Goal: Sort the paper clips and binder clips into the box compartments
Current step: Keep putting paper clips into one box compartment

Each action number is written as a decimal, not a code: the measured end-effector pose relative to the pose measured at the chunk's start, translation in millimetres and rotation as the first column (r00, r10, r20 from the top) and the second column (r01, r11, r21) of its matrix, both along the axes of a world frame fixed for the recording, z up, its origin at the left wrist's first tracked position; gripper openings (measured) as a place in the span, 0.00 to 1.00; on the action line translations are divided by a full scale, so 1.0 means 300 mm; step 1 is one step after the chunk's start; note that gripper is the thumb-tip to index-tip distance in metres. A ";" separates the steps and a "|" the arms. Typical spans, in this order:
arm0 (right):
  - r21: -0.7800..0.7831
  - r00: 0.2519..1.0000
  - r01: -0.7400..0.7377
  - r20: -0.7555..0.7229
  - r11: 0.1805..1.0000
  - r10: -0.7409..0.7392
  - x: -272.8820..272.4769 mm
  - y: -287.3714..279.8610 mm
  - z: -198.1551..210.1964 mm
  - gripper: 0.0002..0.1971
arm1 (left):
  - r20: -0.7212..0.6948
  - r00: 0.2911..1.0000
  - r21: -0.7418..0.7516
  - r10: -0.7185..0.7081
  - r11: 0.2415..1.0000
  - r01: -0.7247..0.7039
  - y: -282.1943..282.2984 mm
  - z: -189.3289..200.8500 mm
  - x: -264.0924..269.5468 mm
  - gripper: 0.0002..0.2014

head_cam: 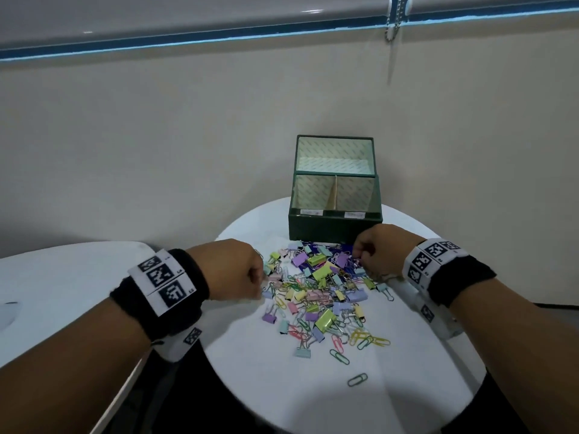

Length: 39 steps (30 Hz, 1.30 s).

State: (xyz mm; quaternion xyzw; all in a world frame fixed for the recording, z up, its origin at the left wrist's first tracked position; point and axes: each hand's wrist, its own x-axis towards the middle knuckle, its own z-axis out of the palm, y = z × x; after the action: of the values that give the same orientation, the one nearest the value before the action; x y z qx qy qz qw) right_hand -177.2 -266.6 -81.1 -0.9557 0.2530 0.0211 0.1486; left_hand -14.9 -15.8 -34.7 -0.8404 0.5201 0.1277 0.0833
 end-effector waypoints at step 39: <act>0.077 0.994 -0.113 0.019 0.991 0.112 -0.023 0.032 0.026 0.04 | -0.047 0.997 -0.095 -0.059 0.994 0.054 0.049 -0.028 0.066 0.03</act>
State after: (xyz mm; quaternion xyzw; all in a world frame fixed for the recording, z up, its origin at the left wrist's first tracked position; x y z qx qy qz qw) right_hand -184.0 -257.0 -73.4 -0.9621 0.1967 0.0323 0.1862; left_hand 4.7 -1.2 -43.1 -0.8250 0.5508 0.1215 0.0345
